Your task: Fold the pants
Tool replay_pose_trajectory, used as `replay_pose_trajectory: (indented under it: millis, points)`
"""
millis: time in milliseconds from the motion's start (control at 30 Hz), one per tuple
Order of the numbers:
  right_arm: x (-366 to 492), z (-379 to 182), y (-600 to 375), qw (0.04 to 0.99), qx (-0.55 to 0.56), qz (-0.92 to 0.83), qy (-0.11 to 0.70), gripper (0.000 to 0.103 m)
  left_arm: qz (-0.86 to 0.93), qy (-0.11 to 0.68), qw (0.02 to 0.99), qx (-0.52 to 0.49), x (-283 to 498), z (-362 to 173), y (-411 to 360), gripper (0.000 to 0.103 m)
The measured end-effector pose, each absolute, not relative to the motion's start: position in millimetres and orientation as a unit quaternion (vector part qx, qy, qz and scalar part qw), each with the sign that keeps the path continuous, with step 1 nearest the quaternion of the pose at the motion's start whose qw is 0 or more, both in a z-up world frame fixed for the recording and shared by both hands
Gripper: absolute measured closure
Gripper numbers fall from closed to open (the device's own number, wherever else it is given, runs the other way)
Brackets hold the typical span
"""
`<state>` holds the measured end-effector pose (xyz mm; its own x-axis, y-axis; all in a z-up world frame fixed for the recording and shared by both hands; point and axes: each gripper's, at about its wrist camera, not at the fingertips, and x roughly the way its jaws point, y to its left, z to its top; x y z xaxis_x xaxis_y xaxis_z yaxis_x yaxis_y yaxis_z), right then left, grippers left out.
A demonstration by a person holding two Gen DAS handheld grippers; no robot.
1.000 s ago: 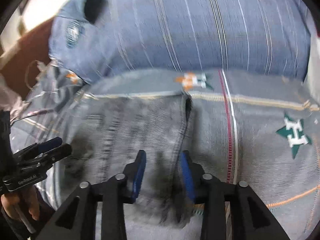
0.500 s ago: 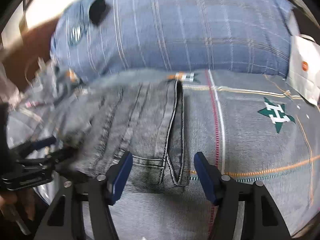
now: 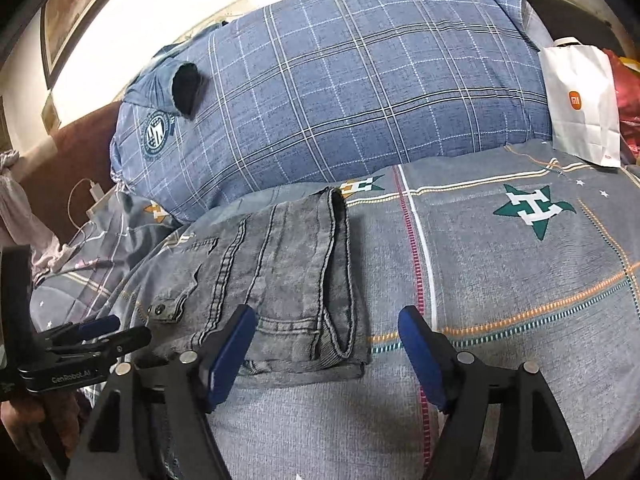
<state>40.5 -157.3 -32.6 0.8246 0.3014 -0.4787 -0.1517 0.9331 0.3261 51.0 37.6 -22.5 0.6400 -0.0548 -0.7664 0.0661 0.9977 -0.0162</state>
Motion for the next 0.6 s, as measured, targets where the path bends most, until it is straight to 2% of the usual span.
replay_pose_trajectory:
  millis: [233,267,367,500,600]
  points:
    - [36,-42,-138,0.930,0.114,0.149,0.317,0.022,-0.022,0.426,0.904,0.017,28,-26,39,0.022]
    - [34,-43,-134,0.927,0.111,0.151,0.325,0.020,-0.025,0.428,0.903,0.016,25,-26,39,0.022]
    - [28,-42,-125,0.923,0.078,0.143,0.347,0.005,-0.034,0.427,0.904,0.007,19,-19,39,0.022]
    - [15,-22,-120,0.926,0.031,0.137,0.351,0.002,-0.044,0.408,0.912,-0.015,12,4,36,0.022]
    - [7,1,-117,0.930,0.007,0.135,0.342,0.000,-0.060,0.391,0.918,-0.029,7,22,34,0.015]
